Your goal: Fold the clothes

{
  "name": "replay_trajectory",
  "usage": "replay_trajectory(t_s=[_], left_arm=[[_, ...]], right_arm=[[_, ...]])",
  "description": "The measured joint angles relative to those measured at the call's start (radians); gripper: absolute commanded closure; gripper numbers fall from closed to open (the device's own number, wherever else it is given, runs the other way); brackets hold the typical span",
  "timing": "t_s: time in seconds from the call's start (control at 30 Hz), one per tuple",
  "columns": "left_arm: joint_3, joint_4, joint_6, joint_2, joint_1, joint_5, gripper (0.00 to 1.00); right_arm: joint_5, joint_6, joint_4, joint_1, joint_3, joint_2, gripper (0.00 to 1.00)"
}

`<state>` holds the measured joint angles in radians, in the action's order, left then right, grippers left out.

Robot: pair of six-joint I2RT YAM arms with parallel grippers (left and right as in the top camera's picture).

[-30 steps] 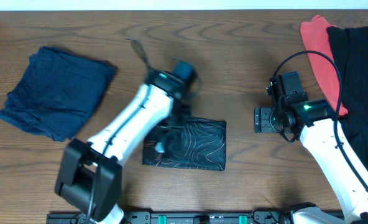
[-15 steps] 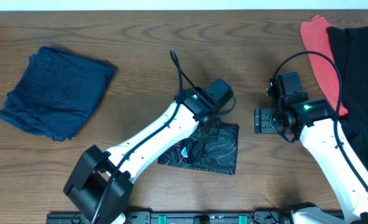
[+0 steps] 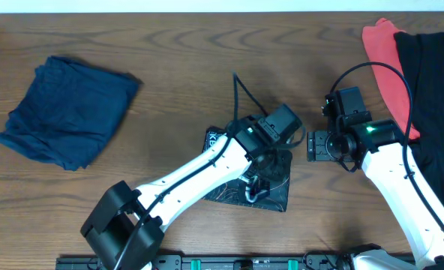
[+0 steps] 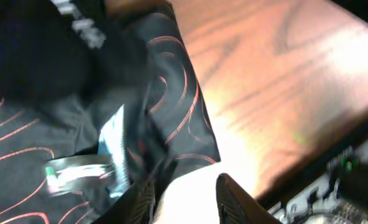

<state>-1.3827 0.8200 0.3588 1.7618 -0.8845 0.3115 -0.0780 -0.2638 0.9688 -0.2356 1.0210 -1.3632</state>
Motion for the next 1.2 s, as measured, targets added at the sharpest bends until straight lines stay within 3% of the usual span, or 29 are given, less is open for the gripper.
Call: replay_trajectory(t_s=[0.17, 0.37, 0.6, 0.73, 0.8, 0.83, 0.87, 0.9, 0.93, 1.07, 1.2], left_arm=[[0.000, 0.092, -0.049, -0.107, 0.089, -0.045, 0.62], [-0.004, 0.104, -0.042, -0.231, 0.285, -0.136, 0.41], [-0.004, 0.061, -0.042, -0.137, 0.412, -0.163, 0.39], [-0.003, 0.066, -0.042, -0.051, 0.428, -0.163, 0.39], [0.000, 0.071, -0.042, -0.027, 0.428, -0.163, 0.39], [0.002, 0.074, -0.042, -0.021, 0.428, -0.163, 0.39], [0.002, 0.076, -0.042, -0.018, 0.428, -0.162, 0.39], [0.002, 0.078, -0.042, -0.018, 0.428, -0.163, 0.39], [0.002, 0.078, -0.042, -0.018, 0.428, -0.163, 0.39], [0.002, 0.089, -0.042, -0.019, 0.428, -0.162, 0.39], [0.002, 0.103, -0.042, -0.019, 0.428, -0.162, 0.39]], right_arm=[[0.047, 0.012, -0.011, 0.000, 0.000, 0.000, 0.21], [0.173, 0.042, -0.024, -0.005, 0.000, -0.005, 0.15], [0.256, 0.051, -0.116, -0.069, 0.000, -0.126, 0.12], [0.320, 0.060, -0.175, -0.107, 0.000, -0.233, 0.16], [0.367, 0.071, -0.206, -0.123, -0.001, -0.278, 0.26], [0.386, 0.076, -0.216, -0.130, -0.001, -0.296, 0.43], [0.407, 0.080, -0.221, -0.137, -0.001, -0.312, 0.66], [0.424, 0.081, -0.223, -0.145, -0.001, -0.325, 0.95], [0.437, 0.082, -0.222, -0.152, -0.001, -0.332, 0.99], [0.467, 0.091, -0.178, -0.159, -0.002, -0.334, 0.99], [0.439, 0.080, -0.007, -0.151, -0.002, -0.334, 0.99]])
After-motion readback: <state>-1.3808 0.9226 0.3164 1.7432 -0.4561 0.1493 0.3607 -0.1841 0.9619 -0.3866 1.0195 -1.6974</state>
